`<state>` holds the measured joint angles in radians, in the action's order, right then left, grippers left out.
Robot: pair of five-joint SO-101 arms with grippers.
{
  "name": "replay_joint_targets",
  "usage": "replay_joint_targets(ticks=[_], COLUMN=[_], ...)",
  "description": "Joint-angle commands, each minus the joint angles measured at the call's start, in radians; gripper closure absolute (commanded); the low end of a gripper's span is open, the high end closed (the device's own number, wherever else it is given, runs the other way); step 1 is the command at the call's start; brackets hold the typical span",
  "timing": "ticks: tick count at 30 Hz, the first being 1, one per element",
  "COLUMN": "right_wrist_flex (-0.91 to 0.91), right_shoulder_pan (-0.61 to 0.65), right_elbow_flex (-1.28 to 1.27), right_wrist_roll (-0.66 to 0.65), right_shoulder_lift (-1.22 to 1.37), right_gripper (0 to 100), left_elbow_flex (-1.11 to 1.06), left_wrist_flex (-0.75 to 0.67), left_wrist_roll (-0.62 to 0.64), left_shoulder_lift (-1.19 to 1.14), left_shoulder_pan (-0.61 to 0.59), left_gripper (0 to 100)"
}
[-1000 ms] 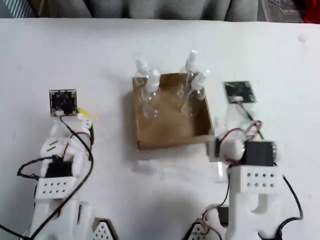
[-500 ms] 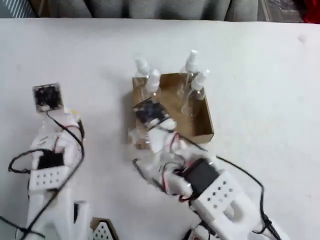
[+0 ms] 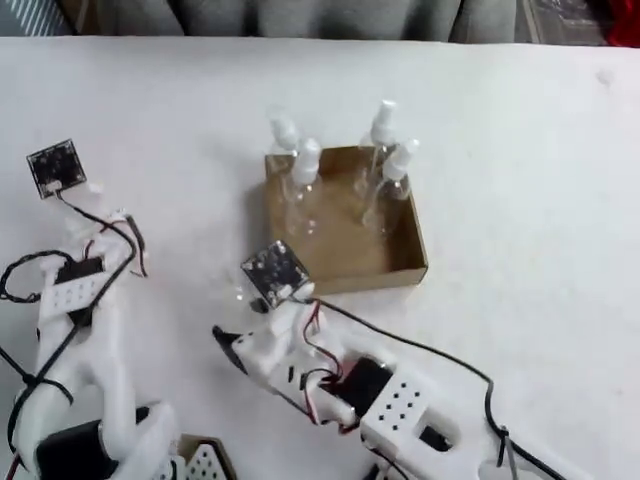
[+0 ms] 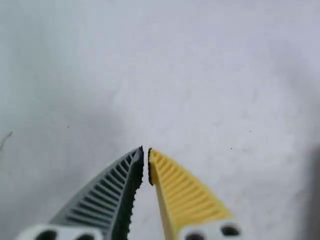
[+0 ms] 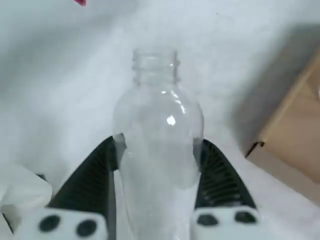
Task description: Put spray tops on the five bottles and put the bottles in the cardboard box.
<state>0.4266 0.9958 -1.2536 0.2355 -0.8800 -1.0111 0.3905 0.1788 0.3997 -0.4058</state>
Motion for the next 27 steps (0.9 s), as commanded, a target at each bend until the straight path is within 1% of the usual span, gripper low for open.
replay_joint_targets(ticks=[1, 4, 6, 7, 17, 19, 21, 24, 27], right_wrist_flex=[-0.090, -0.160, -0.206, -0.220, -0.219, -0.183, -0.111, 0.010, 0.073], right_shoulder_pan=[0.007, 0.007, 0.007, 0.007, -0.010, -0.033, -0.058, -0.084, -0.122], right_elbow_flex=[-0.032, -0.071, -0.097, -0.104, -0.103, -0.103, -0.103, -0.101, -0.103], right_wrist_roll=[0.008, 0.008, 0.009, 0.009, 0.006, 0.005, 0.000, -0.002, -0.003], right_shoulder_lift=[-0.013, -0.013, -0.013, -0.013, -0.051, -0.096, -0.159, -0.274, -0.386], right_gripper=[87.8, 75.3, 70.7, 70.4, 72.1, 72.2, 72.3, 73.8, 82.3], left_elbow_flex=[0.061, 0.061, 0.061, 0.061, 0.061, 0.061, 0.064, 0.063, 0.060], left_wrist_flex=[-0.032, -0.032, -0.032, -0.032, -0.032, -0.025, -0.012, 0.068, 0.229], left_wrist_roll=[0.011, 0.011, 0.011, 0.011, 0.011, 0.011, 0.011, 0.012, 0.011], left_shoulder_lift=[-0.001, -0.001, -0.001, -0.001, 0.001, 0.002, 0.007, 0.071, 0.193], left_shoulder_pan=[-0.008, -0.008, -0.008, -0.008, -0.008, -0.008, -0.001, 0.015, 0.059], left_gripper=[98, 98, 98, 98, 98, 98, 98, 98, 98])
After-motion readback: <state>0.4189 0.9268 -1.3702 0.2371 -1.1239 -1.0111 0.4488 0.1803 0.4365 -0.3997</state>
